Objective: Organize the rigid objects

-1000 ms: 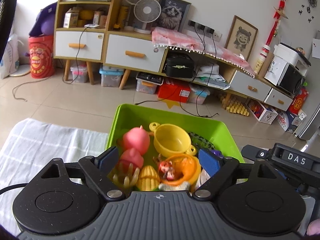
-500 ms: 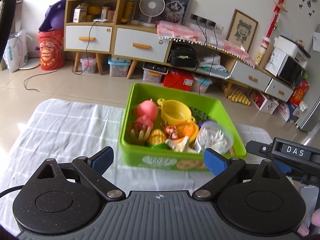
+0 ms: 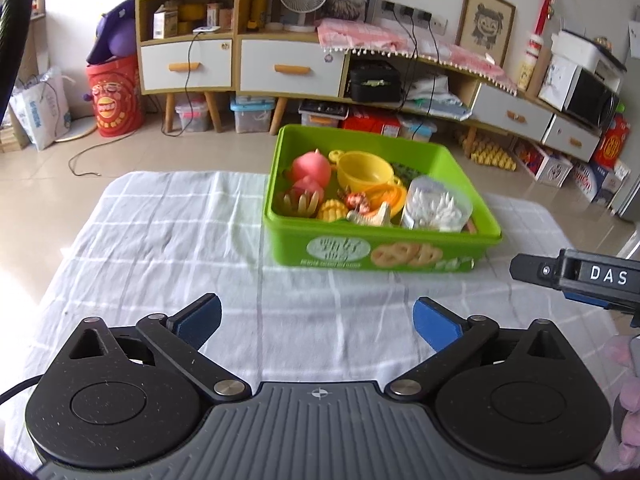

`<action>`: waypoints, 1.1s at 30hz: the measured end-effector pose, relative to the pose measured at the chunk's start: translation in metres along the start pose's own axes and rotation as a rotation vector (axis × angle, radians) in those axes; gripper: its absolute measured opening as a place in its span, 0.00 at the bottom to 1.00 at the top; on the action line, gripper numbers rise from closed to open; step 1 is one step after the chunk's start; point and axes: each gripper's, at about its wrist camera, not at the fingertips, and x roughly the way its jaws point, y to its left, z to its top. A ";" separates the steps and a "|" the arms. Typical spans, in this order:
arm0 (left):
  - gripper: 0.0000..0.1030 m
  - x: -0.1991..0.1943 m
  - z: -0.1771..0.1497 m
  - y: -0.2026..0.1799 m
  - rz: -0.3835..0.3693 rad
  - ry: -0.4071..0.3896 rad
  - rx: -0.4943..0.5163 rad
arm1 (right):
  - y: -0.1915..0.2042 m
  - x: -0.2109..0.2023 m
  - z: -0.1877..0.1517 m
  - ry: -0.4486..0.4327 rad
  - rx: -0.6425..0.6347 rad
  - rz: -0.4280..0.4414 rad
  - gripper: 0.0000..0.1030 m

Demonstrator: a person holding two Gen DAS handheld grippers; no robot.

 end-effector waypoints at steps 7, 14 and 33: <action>0.98 -0.016 -0.005 -0.004 0.066 0.028 -0.021 | 0.013 -0.009 -0.011 0.093 -0.083 0.007 0.65; 0.98 -0.018 -0.004 0.003 0.123 0.069 -0.076 | 0.021 -0.017 -0.019 0.112 -0.142 -0.018 0.68; 0.98 -0.013 -0.007 0.010 0.129 0.113 -0.134 | 0.022 -0.014 -0.021 0.135 -0.168 -0.035 0.69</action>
